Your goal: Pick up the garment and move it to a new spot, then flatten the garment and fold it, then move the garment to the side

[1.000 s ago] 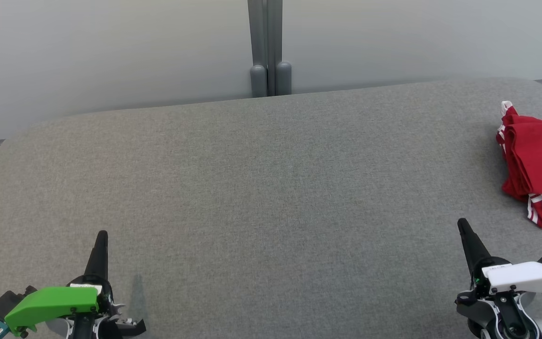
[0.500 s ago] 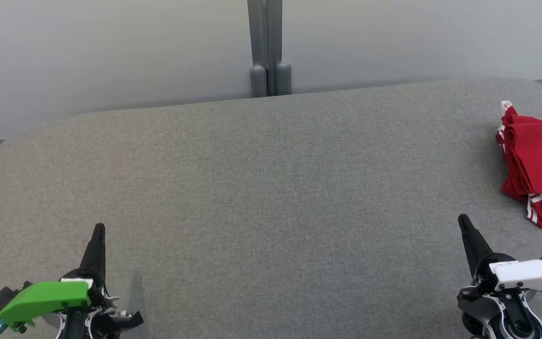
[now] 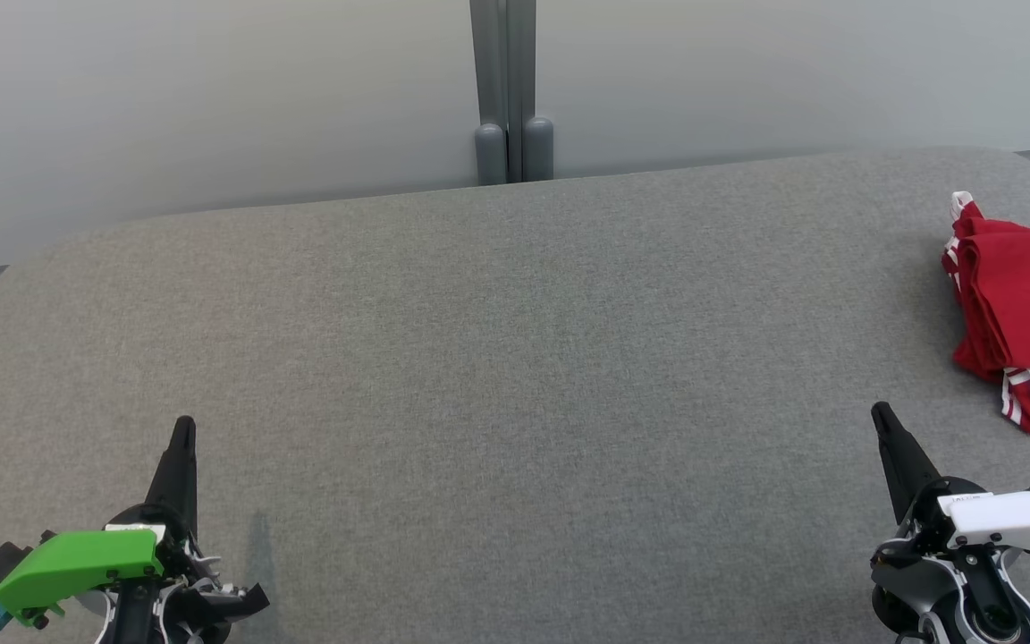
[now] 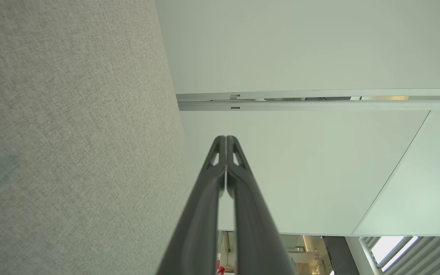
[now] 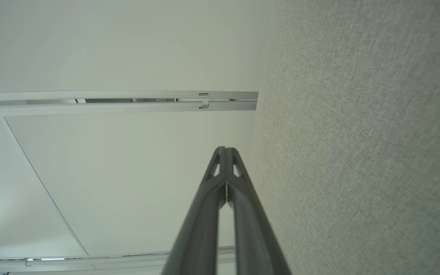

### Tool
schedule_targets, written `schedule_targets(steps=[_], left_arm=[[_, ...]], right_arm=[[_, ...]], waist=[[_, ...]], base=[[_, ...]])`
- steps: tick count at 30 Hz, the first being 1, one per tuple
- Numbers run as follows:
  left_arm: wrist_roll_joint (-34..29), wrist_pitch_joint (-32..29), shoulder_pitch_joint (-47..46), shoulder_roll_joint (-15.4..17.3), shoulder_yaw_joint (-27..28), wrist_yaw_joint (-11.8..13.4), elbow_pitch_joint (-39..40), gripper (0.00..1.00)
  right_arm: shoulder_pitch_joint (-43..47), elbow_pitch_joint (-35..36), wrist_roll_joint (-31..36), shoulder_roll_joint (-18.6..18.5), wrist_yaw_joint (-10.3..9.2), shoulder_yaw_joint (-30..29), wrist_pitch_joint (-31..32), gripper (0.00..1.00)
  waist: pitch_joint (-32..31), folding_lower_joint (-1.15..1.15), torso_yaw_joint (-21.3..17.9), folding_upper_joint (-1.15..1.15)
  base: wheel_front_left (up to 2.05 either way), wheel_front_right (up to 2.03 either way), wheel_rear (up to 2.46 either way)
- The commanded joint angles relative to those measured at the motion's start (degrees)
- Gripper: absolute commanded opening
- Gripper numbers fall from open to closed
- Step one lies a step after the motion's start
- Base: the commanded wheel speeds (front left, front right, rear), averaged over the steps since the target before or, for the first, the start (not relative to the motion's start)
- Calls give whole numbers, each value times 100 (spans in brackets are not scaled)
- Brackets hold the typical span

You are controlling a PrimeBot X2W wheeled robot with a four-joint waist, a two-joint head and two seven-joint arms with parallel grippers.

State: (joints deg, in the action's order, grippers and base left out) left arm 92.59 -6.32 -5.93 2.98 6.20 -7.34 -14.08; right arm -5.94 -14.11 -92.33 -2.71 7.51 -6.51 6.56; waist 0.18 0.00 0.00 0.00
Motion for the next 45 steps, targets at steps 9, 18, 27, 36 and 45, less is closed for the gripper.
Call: schedule_targets(steps=[9,18,27,36,45], left_arm=[[5,-14,-61,22,26,-29,7,0],[-1,-19,-62,17,29,-29,7,0],[-6,-21,-62,14,31,-29,7,0],[-10,-25,-63,11,34,-29,7,0],[-14,-28,-63,8,38,-30,7,0]], right_arm=[[-50,24,-17,-32,-3,-11,15,0],[-50,23,-17,-31,-3,-11,15,0],[-50,23,-17,-31,-3,-11,15,0],[-50,23,-18,-31,-3,-10,15,0],[-50,24,-18,-31,-3,-10,15,0]], waist=[[0,0,0,0],[0,0,0,0],[0,0,0,0],[0,0,0,0],[0,0,0,0]], base=[[0,0,0],[0,0,0],[0,0,0],[0,0,0],[0,0,0]])
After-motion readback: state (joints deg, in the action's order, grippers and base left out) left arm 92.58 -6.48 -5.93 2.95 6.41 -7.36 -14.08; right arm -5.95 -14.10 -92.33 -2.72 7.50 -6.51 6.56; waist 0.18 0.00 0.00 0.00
